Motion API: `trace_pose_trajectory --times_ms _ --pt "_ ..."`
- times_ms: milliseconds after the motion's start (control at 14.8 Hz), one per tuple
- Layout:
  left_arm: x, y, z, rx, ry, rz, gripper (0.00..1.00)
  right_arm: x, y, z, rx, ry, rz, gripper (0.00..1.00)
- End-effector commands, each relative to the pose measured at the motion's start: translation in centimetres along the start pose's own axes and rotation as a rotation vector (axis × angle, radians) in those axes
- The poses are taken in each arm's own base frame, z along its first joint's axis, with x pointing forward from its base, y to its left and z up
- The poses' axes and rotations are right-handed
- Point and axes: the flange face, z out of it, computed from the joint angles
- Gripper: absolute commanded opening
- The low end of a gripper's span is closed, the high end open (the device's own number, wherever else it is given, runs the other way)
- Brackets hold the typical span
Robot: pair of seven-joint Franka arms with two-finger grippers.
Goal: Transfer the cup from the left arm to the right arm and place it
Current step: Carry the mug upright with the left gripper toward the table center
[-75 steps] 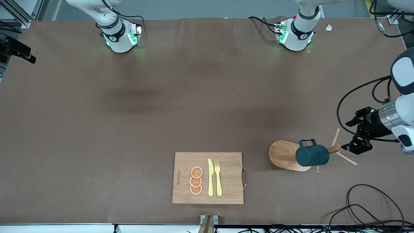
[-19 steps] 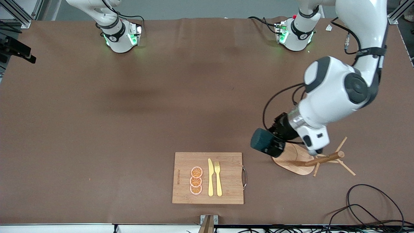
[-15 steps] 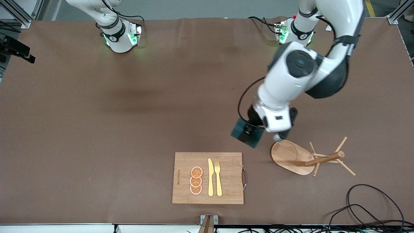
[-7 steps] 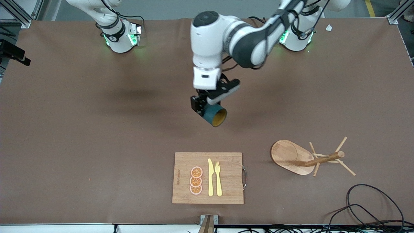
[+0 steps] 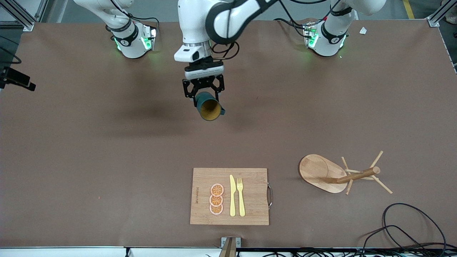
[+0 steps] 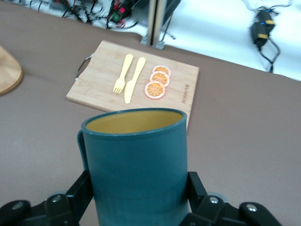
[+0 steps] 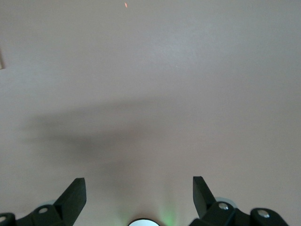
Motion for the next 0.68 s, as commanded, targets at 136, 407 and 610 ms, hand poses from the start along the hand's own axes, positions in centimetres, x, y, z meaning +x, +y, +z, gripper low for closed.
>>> trace_pose_trajectory --times_ms 136,407,610 --pt "-10.2 -0.4 4.6 -0.041 0.271 0.119 0.35 3.7 1.5 3.9 -0.013 -0.039 0.017 1.0" --pt "-16.6 -1.8 9.6 -0.044 0.426 0.183 0.36 6.0 1.5 7.7 -0.008 -0.07 0.023 1.0" --pt "-20.5 -3.2 13.0 -0.057 0.52 0.221 0.36 6.9 1.2 9.6 -0.007 -0.056 0.028 1.0"
